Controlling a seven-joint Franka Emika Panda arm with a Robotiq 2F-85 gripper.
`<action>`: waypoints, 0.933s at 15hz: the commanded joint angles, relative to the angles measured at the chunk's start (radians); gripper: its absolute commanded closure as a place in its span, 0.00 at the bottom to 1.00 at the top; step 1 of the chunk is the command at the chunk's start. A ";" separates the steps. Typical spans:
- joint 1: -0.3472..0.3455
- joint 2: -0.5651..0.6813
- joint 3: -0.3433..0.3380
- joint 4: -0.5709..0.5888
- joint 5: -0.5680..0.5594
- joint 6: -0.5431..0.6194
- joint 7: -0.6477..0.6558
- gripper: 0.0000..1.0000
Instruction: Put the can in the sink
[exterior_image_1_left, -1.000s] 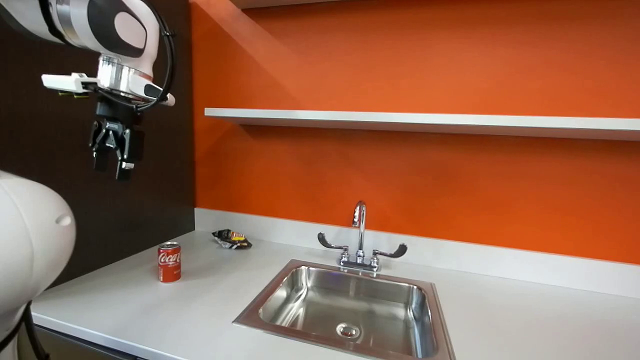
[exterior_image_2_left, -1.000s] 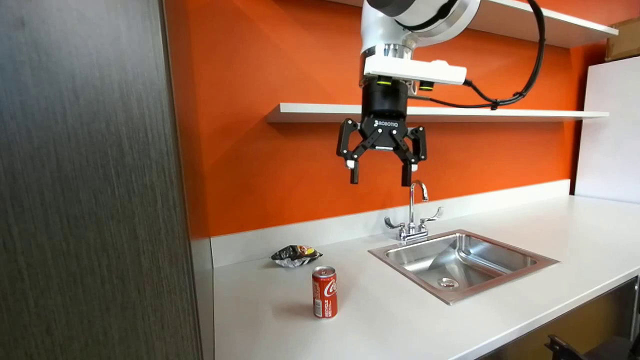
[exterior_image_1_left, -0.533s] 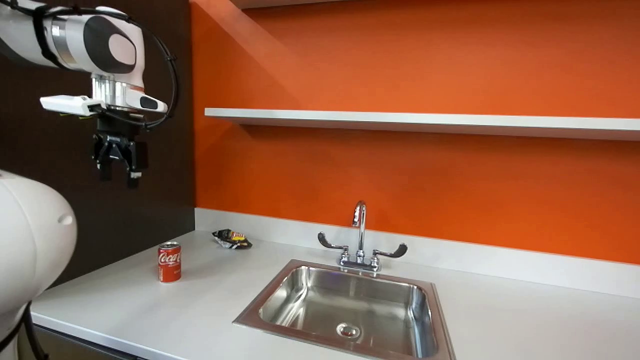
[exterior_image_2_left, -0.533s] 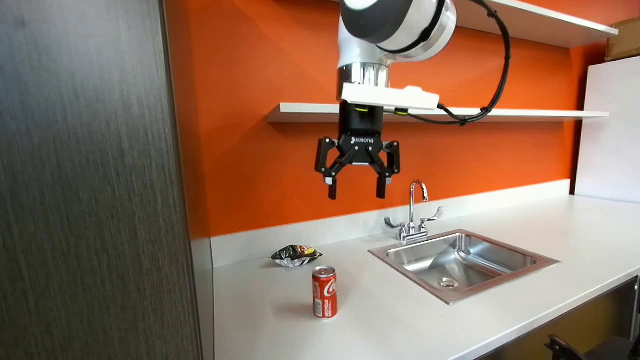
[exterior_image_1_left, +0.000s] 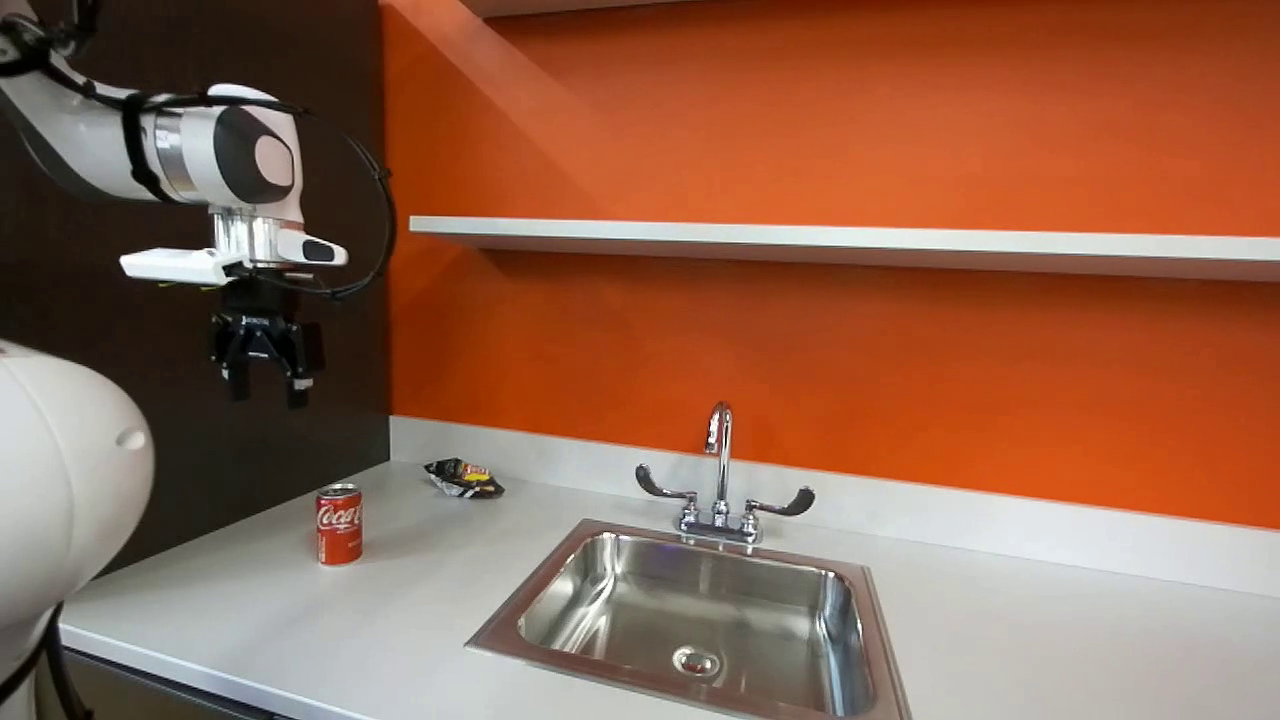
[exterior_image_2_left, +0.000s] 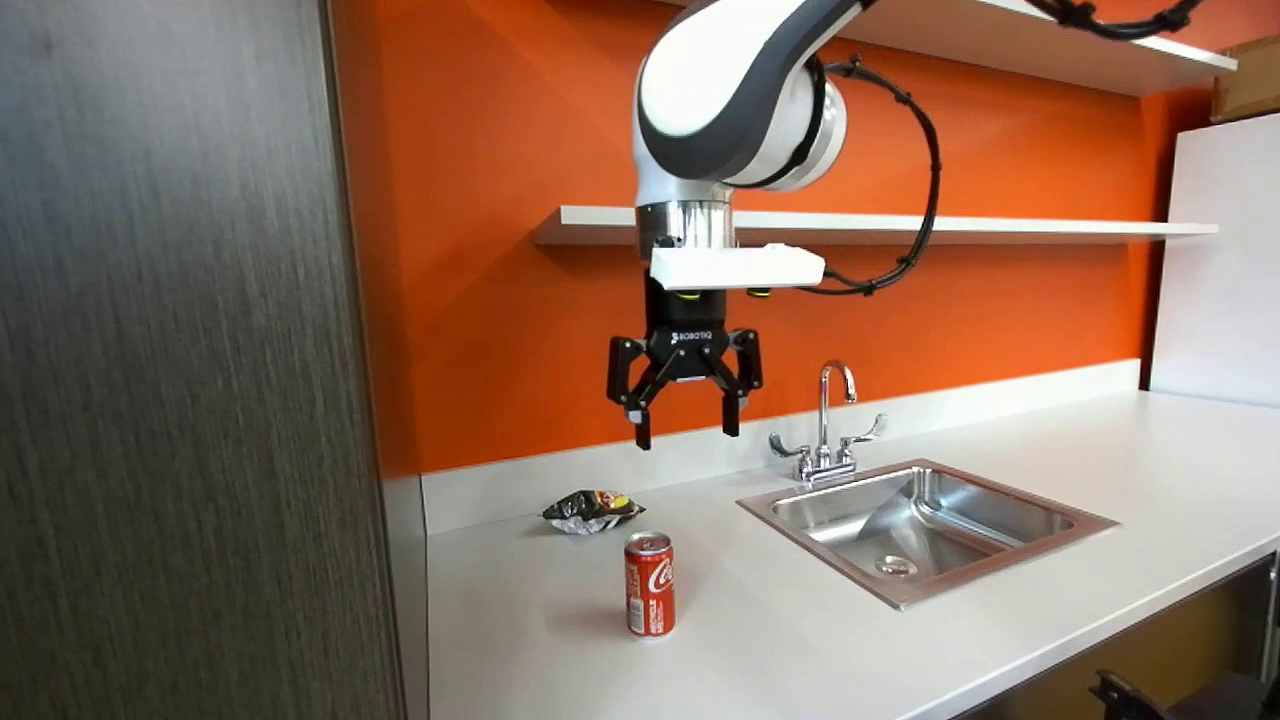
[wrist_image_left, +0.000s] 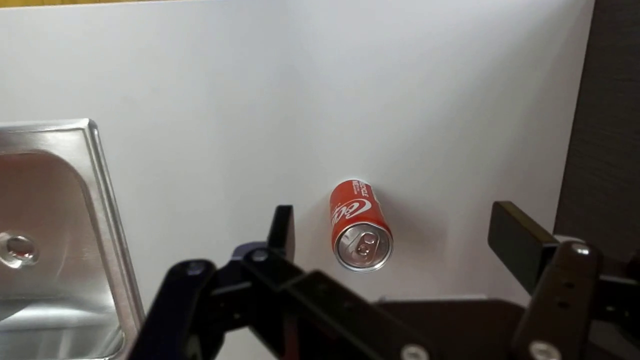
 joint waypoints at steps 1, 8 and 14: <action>0.010 0.103 -0.011 0.056 -0.047 0.018 0.025 0.00; 0.027 0.247 -0.045 0.098 -0.032 0.089 0.023 0.00; 0.044 0.342 -0.084 0.141 -0.024 0.113 0.019 0.00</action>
